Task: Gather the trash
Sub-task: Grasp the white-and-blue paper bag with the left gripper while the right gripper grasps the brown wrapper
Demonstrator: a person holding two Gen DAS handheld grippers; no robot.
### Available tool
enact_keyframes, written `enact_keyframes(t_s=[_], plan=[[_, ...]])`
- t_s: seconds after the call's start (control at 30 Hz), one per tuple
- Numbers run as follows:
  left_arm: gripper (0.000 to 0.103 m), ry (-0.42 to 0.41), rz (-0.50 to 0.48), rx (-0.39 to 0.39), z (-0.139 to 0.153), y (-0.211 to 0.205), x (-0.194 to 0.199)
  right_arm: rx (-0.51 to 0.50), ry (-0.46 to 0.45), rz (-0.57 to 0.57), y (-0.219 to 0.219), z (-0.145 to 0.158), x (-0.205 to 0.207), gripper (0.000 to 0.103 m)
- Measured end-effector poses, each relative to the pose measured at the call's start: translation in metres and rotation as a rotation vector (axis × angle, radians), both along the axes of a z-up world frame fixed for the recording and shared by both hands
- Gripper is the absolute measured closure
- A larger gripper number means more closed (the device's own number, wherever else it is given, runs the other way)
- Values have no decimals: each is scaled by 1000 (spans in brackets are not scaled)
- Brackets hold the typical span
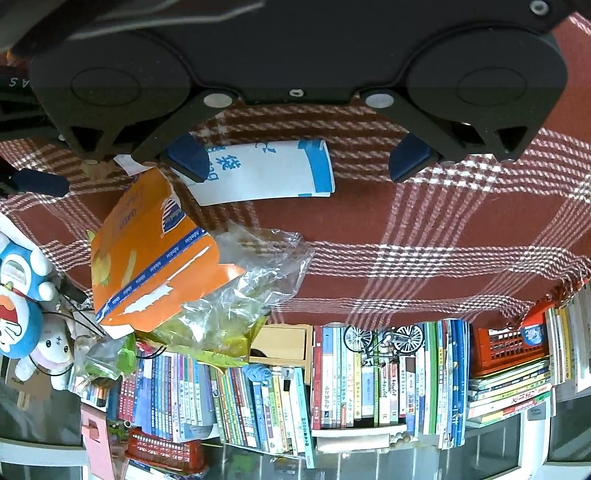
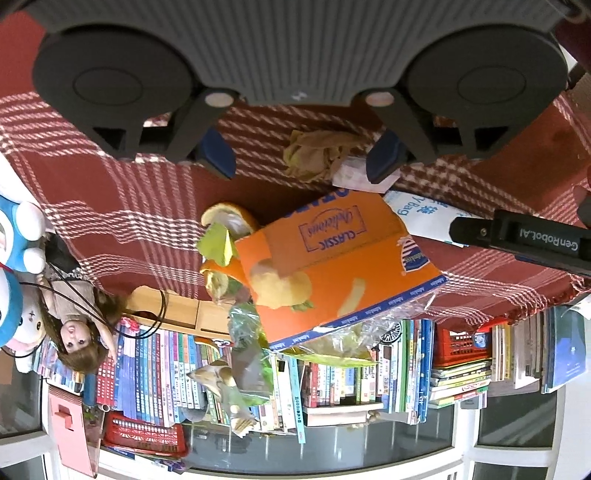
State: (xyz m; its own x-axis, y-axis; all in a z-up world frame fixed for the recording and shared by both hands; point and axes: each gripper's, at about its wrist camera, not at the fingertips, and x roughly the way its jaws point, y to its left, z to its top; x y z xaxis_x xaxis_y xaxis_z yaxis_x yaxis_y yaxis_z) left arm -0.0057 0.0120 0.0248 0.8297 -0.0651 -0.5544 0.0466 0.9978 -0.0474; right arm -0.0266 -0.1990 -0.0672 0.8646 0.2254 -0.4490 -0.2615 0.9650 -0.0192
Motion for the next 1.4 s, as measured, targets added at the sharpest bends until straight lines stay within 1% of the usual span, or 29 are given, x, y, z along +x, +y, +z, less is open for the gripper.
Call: enact_keyframes(t_s=[0.17,0.27,0.33,0.37,0.4,0.47,0.53,0.57,0.6,0.67,0.7,0.73,0.77,0.8,0.83,0.93,1.0,1.07,1.17,1.2,1.27,1.3,1.33,1.4], plan=[[0,12,-37,30,-6,-6,2,6,4,13,4,-1,1,21],[0,27,-52,27,-10,-9,6,8,1,14,5,-1,2,24],[0,46,-59,-3,-12,-9,10,15,5,12,6,-1,3,28],[0,55,-60,-24,-13,-8,12,21,9,11,6,-1,4,32],[0,67,-58,-56,-14,-6,15,28,14,12,5,-1,4,33],[5,91,-54,-118,-16,-2,19,42,23,16,5,-3,4,40],[7,103,-46,-179,-17,3,23,50,29,19,6,-4,3,43],[8,100,-38,-195,-17,4,24,50,30,21,6,-5,2,43],[12,97,-31,-206,-17,5,25,47,30,22,6,-6,1,44],[23,96,-11,-214,-17,7,27,42,23,17,5,-7,-1,45],[36,94,3,-209,-17,8,26,42,19,12,5,-7,-3,46],[52,94,12,-203,-17,9,26,45,16,9,4,-7,-4,46],[63,97,23,-193,-16,9,26,49,14,7,2,-7,-5,47],[81,103,40,-187,-16,11,27,52,11,4,1,-6,-6,48],[87,109,54,-193,-16,14,26,52,11,0,0,-6,-7,49],[94,123,72,-242,-16,25,22,57,9,-13,-1,-6,-8,50],[96,122,74,-247,-14,29,17,56,4,-21,-1,-6,-8,52],[97,116,68,-233,-12,31,9,46,-8,-27,0,-5,-11,55],[96,101,35,-173,-6,30,-7,34,-21,-29,2,-4,-14,55],[95,96,16,-150,-5,27,-12,32,-23,-30,1,-3,-15,55],[87,90,-40,-95,-4,23,-19,30,-21,-29,-1,-3,-16,54],[71,87,-54,-65,-3,21,-20,29,-19,-28,-2,-3,-15,54],[50,79,-64,-30,-3,18,-20,28,-18,-28,-2,-3,-16,54],[36,51,-75,36,-3,11,-22,28,-15,-24,-3,-4,-16,54]])
